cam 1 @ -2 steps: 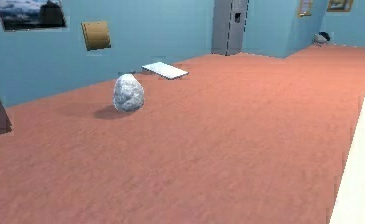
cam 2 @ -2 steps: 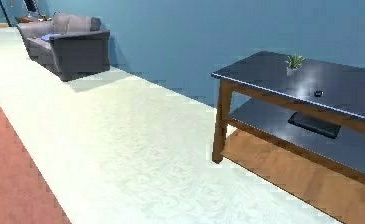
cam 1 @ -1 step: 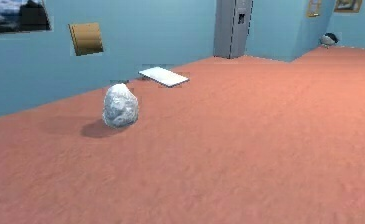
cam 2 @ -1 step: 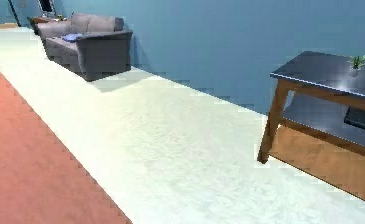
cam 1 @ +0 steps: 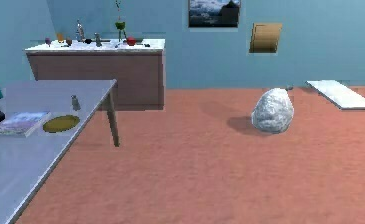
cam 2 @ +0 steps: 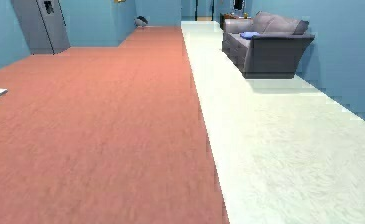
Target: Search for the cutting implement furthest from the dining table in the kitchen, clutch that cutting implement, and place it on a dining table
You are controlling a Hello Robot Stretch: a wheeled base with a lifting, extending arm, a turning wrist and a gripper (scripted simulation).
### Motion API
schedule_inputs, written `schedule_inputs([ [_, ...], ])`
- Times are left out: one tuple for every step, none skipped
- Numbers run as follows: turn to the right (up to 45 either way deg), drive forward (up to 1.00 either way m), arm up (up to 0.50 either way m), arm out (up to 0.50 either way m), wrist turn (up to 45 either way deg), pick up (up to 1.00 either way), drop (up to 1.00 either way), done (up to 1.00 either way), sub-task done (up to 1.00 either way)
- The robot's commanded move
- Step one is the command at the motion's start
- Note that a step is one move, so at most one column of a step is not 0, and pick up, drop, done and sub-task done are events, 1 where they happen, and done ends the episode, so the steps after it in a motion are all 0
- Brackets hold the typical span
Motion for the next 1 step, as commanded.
schedule_inputs([
  [0.0,1.0,0.0,0.0,0.0,0.0,0.0,0.0,0.0],
])
